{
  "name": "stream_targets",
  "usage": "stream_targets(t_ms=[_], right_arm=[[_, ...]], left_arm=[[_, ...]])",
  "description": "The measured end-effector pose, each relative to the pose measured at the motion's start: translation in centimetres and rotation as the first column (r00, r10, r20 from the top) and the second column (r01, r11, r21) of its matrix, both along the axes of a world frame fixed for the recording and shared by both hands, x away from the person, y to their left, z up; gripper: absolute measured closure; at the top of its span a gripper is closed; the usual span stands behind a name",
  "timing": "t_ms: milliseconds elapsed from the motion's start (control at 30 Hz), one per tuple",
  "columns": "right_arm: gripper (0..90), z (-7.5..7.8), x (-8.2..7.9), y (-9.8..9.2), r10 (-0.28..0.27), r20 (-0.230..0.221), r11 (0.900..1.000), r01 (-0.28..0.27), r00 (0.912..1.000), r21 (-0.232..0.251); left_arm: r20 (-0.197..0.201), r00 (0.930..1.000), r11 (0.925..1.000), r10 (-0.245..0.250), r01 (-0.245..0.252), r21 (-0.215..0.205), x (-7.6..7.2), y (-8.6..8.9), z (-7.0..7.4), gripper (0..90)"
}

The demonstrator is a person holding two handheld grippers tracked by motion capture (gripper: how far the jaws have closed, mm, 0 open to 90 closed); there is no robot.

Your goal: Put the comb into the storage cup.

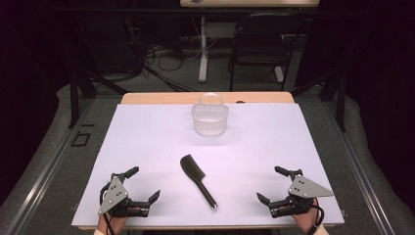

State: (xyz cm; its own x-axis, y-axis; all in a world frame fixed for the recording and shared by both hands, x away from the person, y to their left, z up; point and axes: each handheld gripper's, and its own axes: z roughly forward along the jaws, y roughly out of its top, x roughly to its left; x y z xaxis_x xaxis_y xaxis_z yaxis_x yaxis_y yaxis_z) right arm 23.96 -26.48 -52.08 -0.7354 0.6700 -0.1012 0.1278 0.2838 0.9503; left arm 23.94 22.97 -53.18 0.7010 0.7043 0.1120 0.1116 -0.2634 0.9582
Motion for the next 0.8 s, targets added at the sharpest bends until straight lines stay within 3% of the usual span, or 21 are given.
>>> stream_targets(t_ms=[300, 567, 800], right_arm=[[0.0, -0.1, 0.2, 0.2, 0.004, -0.002, 1.0, -0.004, 1.0, -0.013], [0.0, -0.1, 0.3, 0.3, 0.005, -0.005, 1.0, -0.005, 1.0, -0.013], [0.0, -0.2, 0.3, 0.2, 0.003, -0.011, 1.0, -0.003, 0.9999, -0.018]], left_arm=[[-0.017, 0.9999, 0.9999, -0.003, 0.003, 0.015, 0.3, -0.5, 0.1, 0.6], [-0.068, 0.9975, 0.9987, -0.019, 0.022, 0.045, 0.9, -1.7, 0.2, 1.4], [-0.087, 0.9961, 0.9983, -0.017, 0.021, 0.054, 1.2, -2.4, 0.6, 1.7]])
